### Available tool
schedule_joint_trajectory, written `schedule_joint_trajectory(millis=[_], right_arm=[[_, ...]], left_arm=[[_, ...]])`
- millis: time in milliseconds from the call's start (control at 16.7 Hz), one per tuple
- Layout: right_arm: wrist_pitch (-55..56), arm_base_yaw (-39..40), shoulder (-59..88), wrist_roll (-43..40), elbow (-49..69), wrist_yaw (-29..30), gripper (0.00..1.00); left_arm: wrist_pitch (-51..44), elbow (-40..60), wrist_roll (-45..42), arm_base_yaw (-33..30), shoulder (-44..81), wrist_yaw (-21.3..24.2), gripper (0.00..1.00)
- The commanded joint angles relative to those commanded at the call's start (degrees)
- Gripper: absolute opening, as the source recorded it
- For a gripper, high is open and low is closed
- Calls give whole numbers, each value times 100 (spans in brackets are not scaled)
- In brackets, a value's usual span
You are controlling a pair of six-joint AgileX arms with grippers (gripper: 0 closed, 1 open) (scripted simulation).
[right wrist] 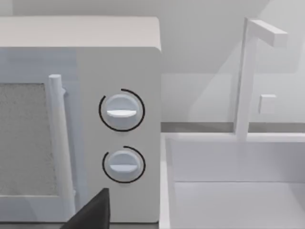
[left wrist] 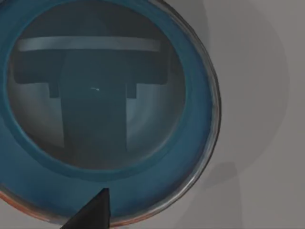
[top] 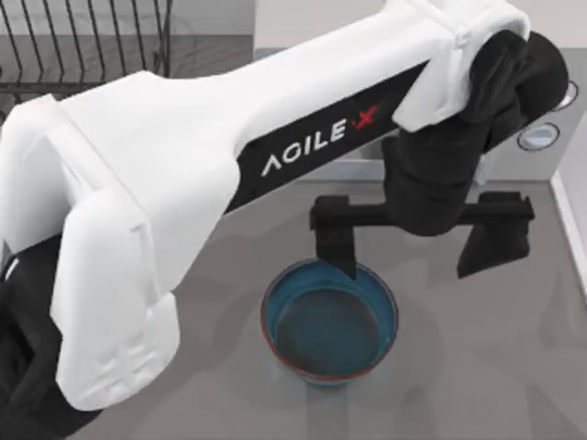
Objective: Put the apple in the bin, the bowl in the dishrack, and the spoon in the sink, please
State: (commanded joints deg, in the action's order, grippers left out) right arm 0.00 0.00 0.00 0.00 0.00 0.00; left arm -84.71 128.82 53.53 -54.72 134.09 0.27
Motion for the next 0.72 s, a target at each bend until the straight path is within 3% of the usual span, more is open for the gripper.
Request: schedule_joint_trajectory(millis=[360, 720], right_arm=[[0, 0, 0, 0, 0, 0, 100], [0, 0, 0, 0, 0, 0, 100]], left_arm=[[106, -105, -11, 19, -12, -3, 100], [1536, -1433, -23, 22, 66, 1, 100]])
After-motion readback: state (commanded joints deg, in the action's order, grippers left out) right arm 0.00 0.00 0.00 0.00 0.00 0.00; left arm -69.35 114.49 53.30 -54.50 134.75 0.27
